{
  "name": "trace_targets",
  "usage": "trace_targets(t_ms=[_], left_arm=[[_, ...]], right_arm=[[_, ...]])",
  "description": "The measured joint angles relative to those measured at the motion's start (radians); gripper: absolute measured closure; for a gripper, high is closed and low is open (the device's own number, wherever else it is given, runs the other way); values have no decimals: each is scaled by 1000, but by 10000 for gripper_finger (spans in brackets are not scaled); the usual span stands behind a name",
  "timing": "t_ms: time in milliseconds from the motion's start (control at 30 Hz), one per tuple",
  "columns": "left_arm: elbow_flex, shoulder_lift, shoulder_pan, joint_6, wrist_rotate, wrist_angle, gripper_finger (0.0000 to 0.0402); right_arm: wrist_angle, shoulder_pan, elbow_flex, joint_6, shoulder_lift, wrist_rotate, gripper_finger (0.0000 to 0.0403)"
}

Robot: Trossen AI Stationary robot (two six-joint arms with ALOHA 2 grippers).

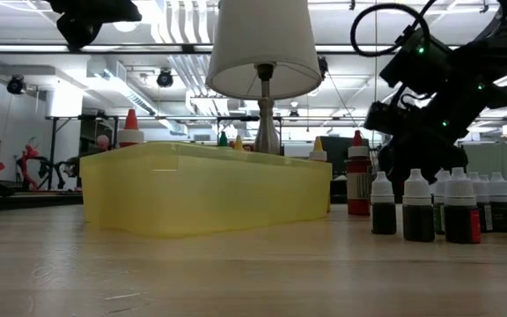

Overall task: Pick & Place food coloring
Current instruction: Put the large red food coloring bottle into the yellow bin

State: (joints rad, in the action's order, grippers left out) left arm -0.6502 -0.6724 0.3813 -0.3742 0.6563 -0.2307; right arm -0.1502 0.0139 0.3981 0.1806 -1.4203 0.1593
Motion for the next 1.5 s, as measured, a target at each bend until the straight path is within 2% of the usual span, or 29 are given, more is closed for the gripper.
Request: trace_targets(t_ms=[367, 800, 1333, 1500], left_arm=[[0, 0, 0, 0, 0, 0, 401], [0, 0, 0, 0, 0, 13, 401], [0, 0, 0, 0, 0, 30, 401], [0, 0, 0, 0, 0, 31, 401]], right_arm=[[-87, 0, 2, 34, -20, 24, 171], [-144, 4, -18, 73, -20, 53, 177], [-521, 4, -175, 151, -20, 52, 179], [-550, 4, -190, 134, -19, 50, 179]])
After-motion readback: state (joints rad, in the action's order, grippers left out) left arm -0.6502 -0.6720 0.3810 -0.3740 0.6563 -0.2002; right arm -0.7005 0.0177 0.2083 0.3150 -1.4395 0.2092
